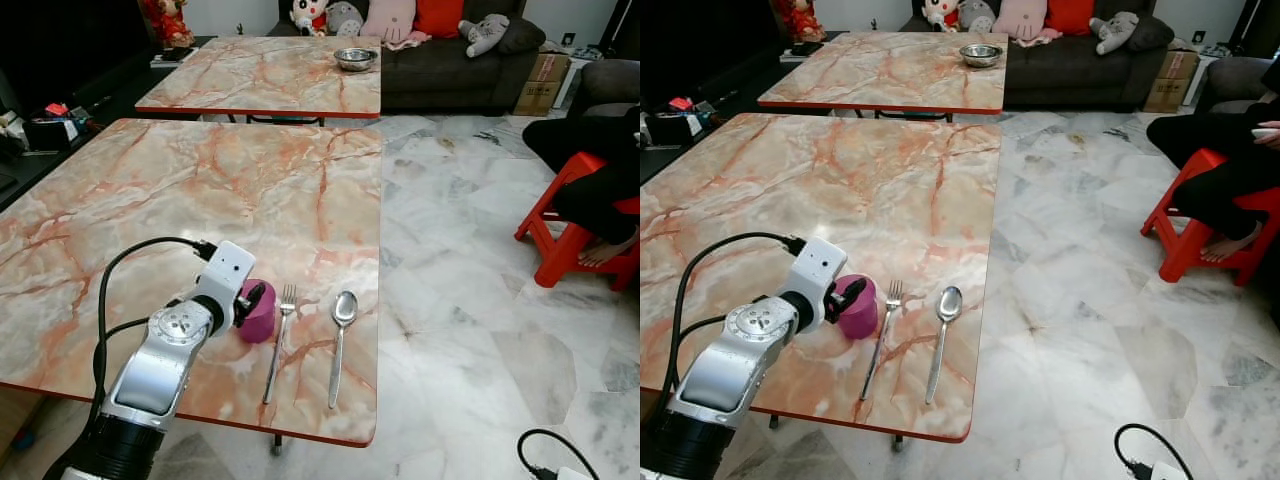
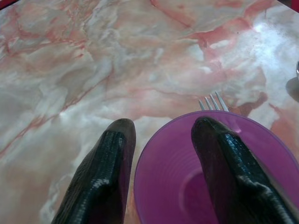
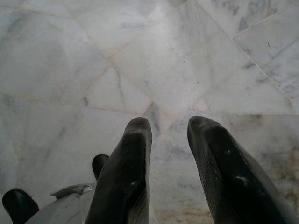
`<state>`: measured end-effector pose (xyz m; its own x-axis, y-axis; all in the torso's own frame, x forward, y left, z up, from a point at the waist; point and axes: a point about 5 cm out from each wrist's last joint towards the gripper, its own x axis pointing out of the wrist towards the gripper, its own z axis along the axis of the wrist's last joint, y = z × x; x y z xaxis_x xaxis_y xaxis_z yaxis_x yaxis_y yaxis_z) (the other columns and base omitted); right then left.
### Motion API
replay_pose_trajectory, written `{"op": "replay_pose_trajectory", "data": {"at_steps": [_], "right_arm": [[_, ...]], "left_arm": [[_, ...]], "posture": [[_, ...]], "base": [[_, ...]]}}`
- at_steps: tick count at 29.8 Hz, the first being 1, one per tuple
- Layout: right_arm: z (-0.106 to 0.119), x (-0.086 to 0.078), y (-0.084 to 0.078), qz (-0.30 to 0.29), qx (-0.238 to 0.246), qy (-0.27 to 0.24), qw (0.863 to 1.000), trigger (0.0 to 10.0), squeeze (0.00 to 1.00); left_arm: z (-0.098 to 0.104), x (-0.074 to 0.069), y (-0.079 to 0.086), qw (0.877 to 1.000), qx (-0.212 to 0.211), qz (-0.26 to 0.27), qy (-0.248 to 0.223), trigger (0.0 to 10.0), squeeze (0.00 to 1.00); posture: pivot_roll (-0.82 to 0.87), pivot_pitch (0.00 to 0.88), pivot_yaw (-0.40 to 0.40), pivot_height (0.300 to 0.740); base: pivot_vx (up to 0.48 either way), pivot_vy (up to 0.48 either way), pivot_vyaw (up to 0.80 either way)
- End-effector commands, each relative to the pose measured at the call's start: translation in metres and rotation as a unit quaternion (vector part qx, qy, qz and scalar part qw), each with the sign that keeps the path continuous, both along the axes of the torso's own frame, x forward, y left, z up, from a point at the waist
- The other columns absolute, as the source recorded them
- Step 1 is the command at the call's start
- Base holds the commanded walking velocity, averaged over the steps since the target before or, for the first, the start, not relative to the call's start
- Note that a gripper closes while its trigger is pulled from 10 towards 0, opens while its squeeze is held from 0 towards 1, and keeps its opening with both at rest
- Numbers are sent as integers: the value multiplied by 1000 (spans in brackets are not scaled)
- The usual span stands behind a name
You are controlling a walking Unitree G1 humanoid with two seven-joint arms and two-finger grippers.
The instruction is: Setting the table
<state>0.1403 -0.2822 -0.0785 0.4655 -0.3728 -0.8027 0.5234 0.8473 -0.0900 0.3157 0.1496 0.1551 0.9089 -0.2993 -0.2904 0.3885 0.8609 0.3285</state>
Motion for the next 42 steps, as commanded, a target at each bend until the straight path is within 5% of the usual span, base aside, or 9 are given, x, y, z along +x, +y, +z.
{"op": "replay_pose_trajectory", "data": {"at_steps": [1,20,23,24,35,42], "right_arm": [[-1,-1,1,-7,5,2,1000,10000,0],[-1,-1,1,-8,6,2,1000,10000,0],[-1,-1,1,-8,6,2,1000,10000,0],[-1,-1,1,-8,6,2,1000,10000,0],[-1,-1,1,-8,5,3,1000,10000,0],[-1,-2,1,-7,4,4,1000,10000,0]], "left_arm": [[-2,0,2,1000,14,2,1,3529,0],[-8,-4,-2,998,52,-23,11,3647,0],[-9,-5,-3,998,58,-27,11,4941,0],[-10,-5,-3,998,60,-28,11,10000,0],[-9,-3,-3,997,67,-27,5,10000,0],[7,7,4,998,39,20,-48,10000,0]], "posture": [[27,55,28,740],[28,60,31,740],[29,60,29,740],[29,62,29,740],[29,61,31,740],[27,55,28,740]], "base": [[0,0,0],[0,0,0],[0,0,0],[0,0,0],[0,0,0],[0,0,0]]}}
